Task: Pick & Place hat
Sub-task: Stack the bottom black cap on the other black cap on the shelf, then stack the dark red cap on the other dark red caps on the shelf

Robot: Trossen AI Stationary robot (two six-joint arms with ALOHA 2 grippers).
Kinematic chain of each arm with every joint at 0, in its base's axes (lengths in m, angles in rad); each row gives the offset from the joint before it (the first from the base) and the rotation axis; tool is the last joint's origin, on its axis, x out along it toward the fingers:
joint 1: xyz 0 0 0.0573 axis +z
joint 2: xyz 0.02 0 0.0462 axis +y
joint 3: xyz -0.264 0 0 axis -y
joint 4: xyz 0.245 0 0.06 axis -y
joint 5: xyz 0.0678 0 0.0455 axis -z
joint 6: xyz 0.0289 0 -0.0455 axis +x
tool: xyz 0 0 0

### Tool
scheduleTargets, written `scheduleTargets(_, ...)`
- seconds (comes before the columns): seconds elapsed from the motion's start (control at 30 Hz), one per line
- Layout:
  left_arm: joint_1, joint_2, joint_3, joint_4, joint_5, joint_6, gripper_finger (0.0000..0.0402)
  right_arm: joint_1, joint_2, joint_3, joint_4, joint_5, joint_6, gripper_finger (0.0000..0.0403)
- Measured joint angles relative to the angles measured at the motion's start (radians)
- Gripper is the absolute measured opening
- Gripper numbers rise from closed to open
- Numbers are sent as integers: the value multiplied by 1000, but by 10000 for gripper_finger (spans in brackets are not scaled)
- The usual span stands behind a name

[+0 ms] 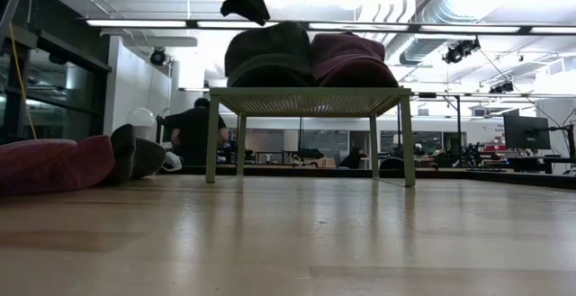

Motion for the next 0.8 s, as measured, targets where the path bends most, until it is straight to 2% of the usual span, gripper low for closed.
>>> scheduleTargets(0.27,0,-2,0,47,-7,-8,186,0,0,0,0,-18,0,172)
scheduleTargets(0.53,0,-44,0,53,-3,-27,191,0,0,0,0,-19,-47,172)
scheduleTargets(0.8,0,-129,0,-117,-8,-126,191,0,0,0,0,-49,-103,172)
